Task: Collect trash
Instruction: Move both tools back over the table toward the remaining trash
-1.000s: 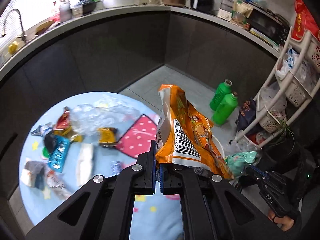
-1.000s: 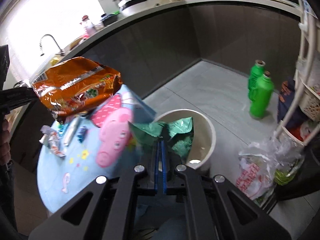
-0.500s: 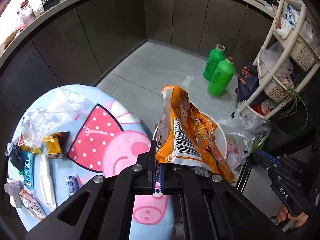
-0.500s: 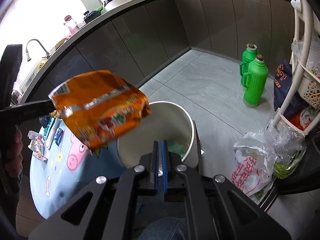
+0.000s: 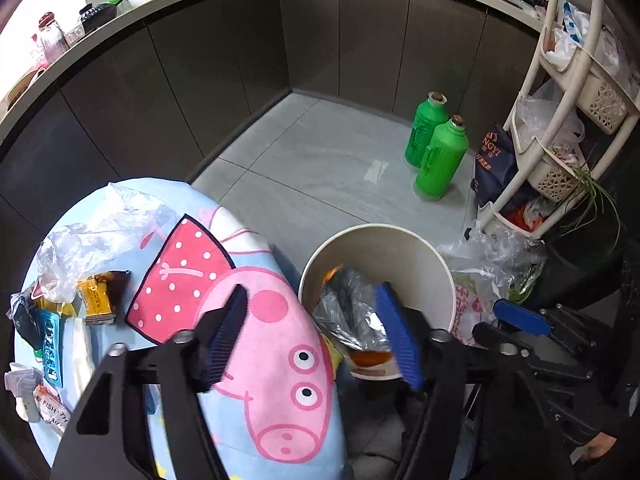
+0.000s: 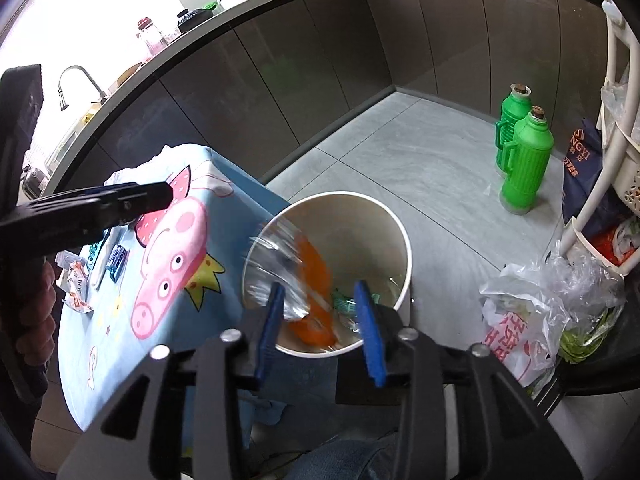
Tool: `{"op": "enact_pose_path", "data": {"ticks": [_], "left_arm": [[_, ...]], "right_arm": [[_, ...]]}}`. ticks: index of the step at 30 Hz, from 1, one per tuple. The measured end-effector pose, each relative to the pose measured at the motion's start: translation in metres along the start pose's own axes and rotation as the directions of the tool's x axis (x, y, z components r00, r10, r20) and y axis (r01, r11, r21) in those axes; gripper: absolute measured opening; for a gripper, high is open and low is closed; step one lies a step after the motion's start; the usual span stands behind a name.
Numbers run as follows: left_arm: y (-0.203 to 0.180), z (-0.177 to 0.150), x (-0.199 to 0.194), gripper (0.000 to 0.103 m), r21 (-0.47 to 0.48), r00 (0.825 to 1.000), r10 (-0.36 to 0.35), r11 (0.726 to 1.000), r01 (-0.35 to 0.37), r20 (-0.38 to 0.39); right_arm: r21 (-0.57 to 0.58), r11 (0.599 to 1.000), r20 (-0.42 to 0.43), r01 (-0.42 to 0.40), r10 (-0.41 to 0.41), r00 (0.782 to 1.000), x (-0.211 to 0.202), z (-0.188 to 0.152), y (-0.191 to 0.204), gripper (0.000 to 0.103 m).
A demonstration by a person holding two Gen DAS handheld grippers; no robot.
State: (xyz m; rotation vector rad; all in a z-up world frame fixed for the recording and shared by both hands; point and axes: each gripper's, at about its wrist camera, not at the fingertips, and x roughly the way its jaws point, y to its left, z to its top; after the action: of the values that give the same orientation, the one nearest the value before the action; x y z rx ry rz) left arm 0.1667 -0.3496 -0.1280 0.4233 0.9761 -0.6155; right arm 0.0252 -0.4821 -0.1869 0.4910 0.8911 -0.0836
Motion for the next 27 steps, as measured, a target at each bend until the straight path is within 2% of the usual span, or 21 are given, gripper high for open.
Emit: {"op": "enact_pose_path", "data": {"ticks": [2, 8, 10, 13, 20, 27], "left_arm": [[0.002, 0.0, -0.006, 0.075, -0.01, 1.0, 0.016, 1.0, -0.016, 0.018], [0.016, -0.006, -0.028, 0.092, -0.07, 0.997, 0.061, 0.996, -0.057, 0.057], [0.022, -0.01, -0.041, 0.095, -0.092, 0.995, 0.07, 0.994, -0.063, 0.076], [0.032, -0.022, -0.063, 0.095, -0.126, 0.991, 0.082, 0.99, -0.069, 0.102], [0.068, -0.065, -0.109, 0.095, -0.245, 0.986, 0.132, 0.964, -0.103, 0.105], [0.129, -0.135, -0.142, 0.095, -0.424, 0.983, 0.167, 0.898, -0.121, 0.074]], "right_arm": [[-0.008, 1.0, 0.006, -0.008, 0.008, 1.0, -0.001, 0.0, 0.003, 0.05], [-0.045, 0.999, 0.022, -0.028, 0.029, 0.999, -0.008, 0.002, 0.018, 0.075], [-0.06, 0.998, 0.034, -0.033, 0.035, 0.999, -0.013, 0.002, 0.026, 0.082], [-0.084, 0.996, 0.041, -0.044, 0.047, 0.998, -0.02, 0.004, 0.041, 0.1], [-0.173, 0.983, 0.062, -0.057, 0.068, 0.996, -0.037, 0.001, 0.086, 0.1], [-0.239, 0.965, 0.05, -0.109, 0.125, 0.991, -0.039, -0.007, 0.144, 0.1]]}}
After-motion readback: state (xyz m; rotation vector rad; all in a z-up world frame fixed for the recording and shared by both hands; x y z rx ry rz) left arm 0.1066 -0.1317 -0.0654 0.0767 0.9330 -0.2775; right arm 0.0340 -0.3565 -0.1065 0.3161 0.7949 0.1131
